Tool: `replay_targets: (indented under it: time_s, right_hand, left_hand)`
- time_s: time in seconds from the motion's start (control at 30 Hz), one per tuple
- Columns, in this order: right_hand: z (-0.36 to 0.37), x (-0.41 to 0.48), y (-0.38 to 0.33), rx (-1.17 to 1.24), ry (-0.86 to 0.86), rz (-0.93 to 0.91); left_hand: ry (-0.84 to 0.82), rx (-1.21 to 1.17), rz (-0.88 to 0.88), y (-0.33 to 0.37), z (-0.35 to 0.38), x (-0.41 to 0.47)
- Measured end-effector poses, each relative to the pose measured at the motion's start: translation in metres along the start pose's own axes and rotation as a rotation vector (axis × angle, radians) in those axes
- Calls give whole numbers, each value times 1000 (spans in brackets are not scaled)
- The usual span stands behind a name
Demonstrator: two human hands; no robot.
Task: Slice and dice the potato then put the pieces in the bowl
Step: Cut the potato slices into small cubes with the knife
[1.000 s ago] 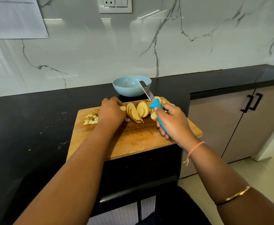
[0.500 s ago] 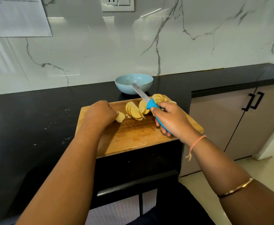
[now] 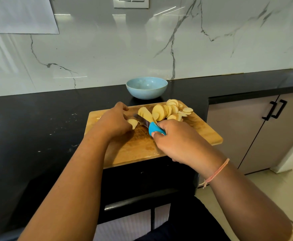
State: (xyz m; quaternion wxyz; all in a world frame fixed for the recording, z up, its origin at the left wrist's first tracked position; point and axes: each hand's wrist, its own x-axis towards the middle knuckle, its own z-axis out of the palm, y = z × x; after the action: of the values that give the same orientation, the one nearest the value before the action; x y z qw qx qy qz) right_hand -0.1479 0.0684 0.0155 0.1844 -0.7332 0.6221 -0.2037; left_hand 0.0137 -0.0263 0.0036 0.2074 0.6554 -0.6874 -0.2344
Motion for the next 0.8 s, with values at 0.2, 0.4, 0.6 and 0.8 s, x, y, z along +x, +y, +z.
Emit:
replay_targets:
  time_s: [0.2,0.4,0.6,0.8]
  right_hand:
    - [5,1,-7,-58,-23,8]
    - [8,5,-17,-72,-28,25]
    - [7,2,-20,-76,-34,25]
    - [14,-6,-21,-34,-35,19]
  left_hand:
    - [20,-6,13,1,1,-1]
    - [-19,-69,-10,1,0,-3]
    - [-23,-71,-36,0,0,-3]
    - [-2,-43,-29,2,2,-3]
